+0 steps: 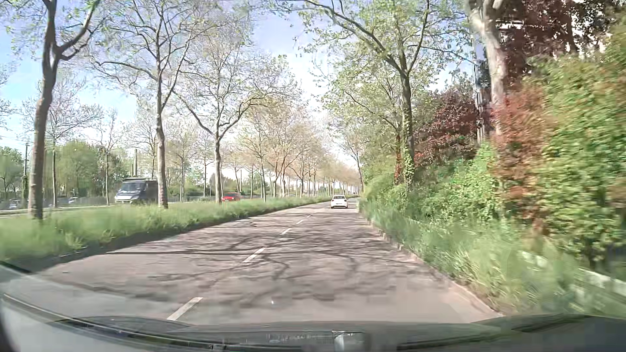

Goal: Follow the waypoints while adhering to traffic rules and regulations

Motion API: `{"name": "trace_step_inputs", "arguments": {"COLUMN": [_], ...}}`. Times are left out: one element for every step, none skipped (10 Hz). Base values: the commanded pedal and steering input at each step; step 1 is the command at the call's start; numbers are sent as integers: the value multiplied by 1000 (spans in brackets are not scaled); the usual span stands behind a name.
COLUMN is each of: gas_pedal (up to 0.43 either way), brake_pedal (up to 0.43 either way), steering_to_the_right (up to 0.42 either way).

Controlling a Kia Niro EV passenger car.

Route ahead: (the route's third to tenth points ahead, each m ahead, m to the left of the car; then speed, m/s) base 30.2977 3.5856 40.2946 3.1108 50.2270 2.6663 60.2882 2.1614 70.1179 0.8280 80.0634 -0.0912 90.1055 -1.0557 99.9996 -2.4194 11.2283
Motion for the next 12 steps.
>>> {"name": "trace_step_inputs", "arguments": {"gas_pedal": [87, 87, 87, 87, 98, 98, 98, 98, 98, 98, 98, 98], "brake_pedal": [0, 0, 0, 0, 0, 0, 0, 0, 0, 0, 0, 0], "steering_to_the_right": [8, 8, 8, 8, 8, 8, 8, 8, 8, 9, 9, 10]}}
